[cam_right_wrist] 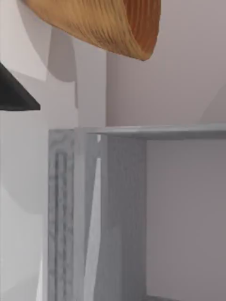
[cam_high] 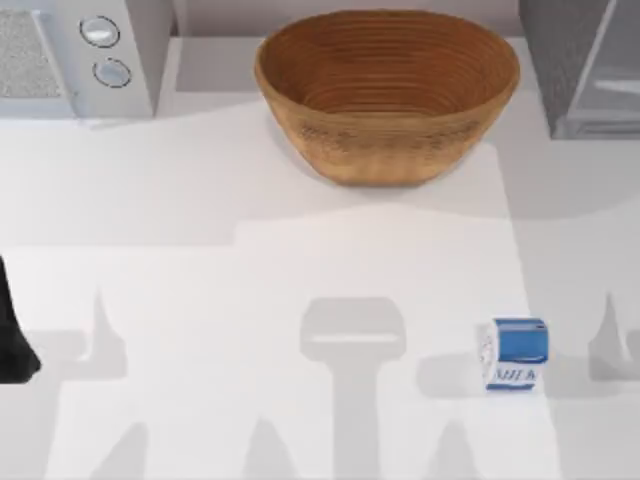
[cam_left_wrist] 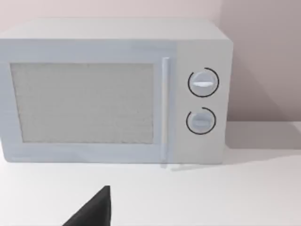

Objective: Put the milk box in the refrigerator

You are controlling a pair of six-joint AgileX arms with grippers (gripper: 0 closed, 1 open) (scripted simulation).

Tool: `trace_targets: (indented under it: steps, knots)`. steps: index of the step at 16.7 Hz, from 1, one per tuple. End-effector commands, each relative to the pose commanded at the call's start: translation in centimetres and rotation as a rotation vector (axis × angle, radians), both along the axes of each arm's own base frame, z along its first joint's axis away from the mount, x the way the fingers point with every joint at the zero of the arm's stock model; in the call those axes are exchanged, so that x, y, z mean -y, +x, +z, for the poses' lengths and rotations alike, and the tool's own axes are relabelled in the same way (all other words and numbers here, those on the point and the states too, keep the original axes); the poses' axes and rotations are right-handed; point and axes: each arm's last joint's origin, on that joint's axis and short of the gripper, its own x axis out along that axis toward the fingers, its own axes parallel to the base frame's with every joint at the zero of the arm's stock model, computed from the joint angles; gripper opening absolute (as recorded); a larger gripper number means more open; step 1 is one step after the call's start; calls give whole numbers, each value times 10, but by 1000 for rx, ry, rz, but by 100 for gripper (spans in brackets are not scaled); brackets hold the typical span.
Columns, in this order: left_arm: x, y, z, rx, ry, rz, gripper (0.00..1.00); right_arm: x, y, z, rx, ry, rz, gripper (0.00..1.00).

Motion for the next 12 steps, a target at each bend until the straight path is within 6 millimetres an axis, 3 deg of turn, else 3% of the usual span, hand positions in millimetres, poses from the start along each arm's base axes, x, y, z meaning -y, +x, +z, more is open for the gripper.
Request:
trace_targets:
  steps: [6, 12]
  knots:
    - [0, 0, 0, 0, 0, 0, 100, -5, 5, 4, -3, 21, 19, 100]
    - [0, 0, 0, 0, 0, 0, 100, -30, 27, 9, -55, 80, 50, 100]
